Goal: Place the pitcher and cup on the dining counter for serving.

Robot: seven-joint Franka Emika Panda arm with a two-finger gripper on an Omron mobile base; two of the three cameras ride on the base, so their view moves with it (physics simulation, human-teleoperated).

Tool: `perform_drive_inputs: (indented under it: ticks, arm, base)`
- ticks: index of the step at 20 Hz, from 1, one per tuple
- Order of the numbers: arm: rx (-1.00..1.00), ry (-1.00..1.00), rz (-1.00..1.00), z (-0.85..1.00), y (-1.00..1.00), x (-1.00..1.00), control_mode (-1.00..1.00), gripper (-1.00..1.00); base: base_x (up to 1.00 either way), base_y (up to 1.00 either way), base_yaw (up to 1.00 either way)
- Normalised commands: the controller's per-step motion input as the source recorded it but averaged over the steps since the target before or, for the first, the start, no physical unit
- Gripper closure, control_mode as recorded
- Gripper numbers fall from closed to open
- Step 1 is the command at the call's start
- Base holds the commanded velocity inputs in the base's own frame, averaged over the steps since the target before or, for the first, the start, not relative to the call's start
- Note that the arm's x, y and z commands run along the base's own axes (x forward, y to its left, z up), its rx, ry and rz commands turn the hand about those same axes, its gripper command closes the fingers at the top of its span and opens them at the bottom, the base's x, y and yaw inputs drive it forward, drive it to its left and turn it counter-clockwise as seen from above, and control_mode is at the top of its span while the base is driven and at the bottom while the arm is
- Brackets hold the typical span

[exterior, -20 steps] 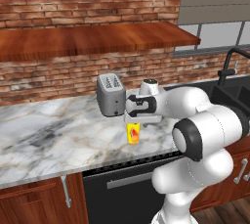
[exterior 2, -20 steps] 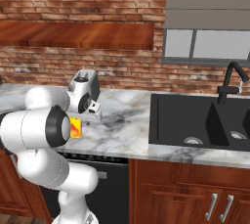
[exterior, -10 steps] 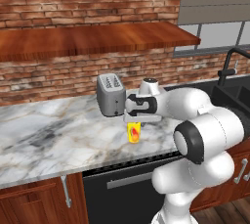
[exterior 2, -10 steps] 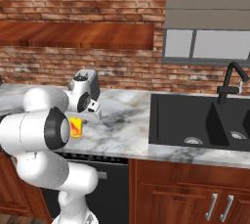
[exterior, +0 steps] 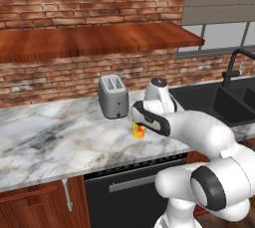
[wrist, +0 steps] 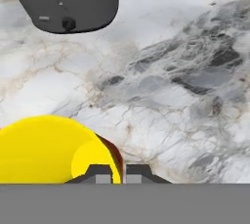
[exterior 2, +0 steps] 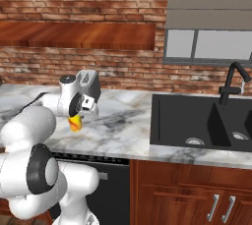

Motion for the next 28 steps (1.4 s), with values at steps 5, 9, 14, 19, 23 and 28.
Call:
perform_drive_inputs:
  ticks: [5,9,14,19,23,28]
  arm:
    - [-0.11,-0.33,0.00,0.88,0.00,-0.59,-1.00,1.00]
    - [-0.03,-0.26,0.00,1.00,-0.07,-0.62,-1.00,1.00]
    - [0.01,-0.09,0.00,1.00,-0.20,-0.20,-1.00,1.00]
    - [0.12,0.10,0.01,0.99,-0.48,-0.12,-1.00,1.00]
    - [0.08,0.06,0.04,0.69,-0.27,-0.12,-1.00,1.00]
    - [0.00,0.00,0.00,0.00,0.00,0.00,1.00,1.00]
  base:
    - [0.00,0.00,0.00]
    - [0.00,0.00,0.00]
    - [0.00,0.00,0.00]
    - [0.00,0.00,0.00]
    - [0.00,0.00,0.00]
    - [-0.07,-0.04,0.00]
